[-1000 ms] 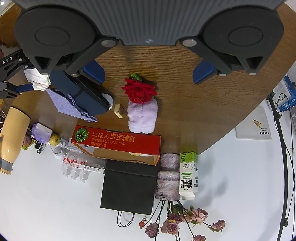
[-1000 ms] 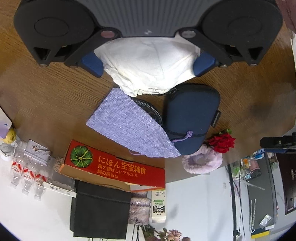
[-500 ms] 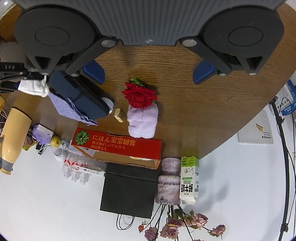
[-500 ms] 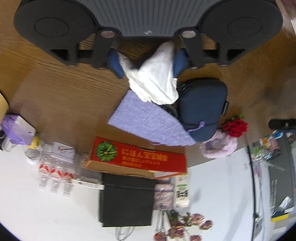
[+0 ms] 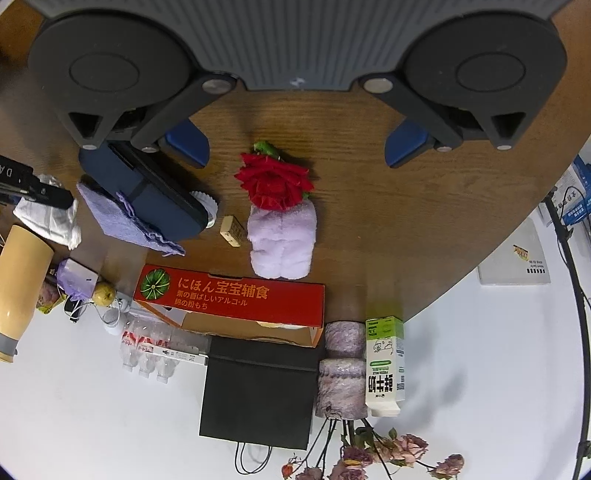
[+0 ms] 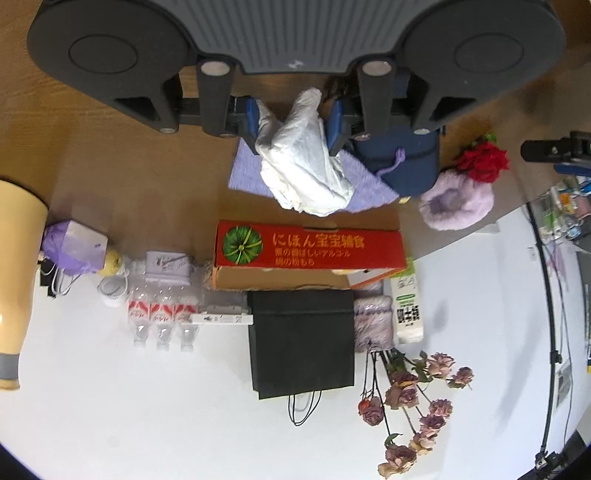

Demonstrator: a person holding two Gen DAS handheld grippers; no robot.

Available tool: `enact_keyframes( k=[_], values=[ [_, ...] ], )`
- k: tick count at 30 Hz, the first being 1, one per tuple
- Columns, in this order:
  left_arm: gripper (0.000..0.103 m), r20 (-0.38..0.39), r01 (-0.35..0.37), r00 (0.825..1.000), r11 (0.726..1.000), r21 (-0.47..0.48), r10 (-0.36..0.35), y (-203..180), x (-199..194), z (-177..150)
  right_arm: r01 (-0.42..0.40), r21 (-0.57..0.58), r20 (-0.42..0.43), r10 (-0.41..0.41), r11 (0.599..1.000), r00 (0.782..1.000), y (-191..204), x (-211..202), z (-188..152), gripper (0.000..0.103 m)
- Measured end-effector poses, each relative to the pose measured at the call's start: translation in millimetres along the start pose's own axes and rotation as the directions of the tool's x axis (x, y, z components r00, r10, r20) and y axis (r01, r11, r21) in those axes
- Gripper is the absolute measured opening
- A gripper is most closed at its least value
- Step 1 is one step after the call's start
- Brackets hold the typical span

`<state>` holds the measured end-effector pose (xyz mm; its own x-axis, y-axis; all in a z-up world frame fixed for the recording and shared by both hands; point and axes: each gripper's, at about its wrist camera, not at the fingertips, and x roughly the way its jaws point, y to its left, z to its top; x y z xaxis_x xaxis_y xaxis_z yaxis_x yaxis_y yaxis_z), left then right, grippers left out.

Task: Organize objects
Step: 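Grasp the white cloth with the right gripper while the left gripper grasps the red rose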

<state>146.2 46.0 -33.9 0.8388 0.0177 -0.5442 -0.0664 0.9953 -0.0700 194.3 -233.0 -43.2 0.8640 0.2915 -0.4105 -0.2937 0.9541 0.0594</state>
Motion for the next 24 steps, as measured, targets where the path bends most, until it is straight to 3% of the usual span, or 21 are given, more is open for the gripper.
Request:
enact_keyframes(
  k=[4,12,17,22,24],
  values=[
    [0.103,-0.001,0.000,1.000,1.000,0.012,0.000,-4,11,7,0.038,-0.012,0.018,-0.037,0.999,0.999,3,4,-2,0.035],
    [0.103,-0.032,-0.019,0.999,0.999,0.031,0.020,-15,36,14,0.039,0.003,0.006,-0.039,0.999,0.999,1,7,-2,0.035],
    [0.103,-0.034,-0.069,0.997,0.998,0.012,0.069,-19,49,13,0.043,0.002,-0.003,-0.043,0.999,0.999,2,8,-3,0.035],
    [0.083,-0.023,-0.086,0.996,0.996,0.016,0.087,-25,55,12,0.047,-0.010,-0.002,-0.047,0.999,0.999,4,8,-3,0.035],
    [0.068,-0.037,-0.076,0.996,0.997,0.018,0.076,-27,58,11,0.047,-0.010,-0.002,-0.047,0.999,0.999,5,8,-3,0.035]
  ],
)
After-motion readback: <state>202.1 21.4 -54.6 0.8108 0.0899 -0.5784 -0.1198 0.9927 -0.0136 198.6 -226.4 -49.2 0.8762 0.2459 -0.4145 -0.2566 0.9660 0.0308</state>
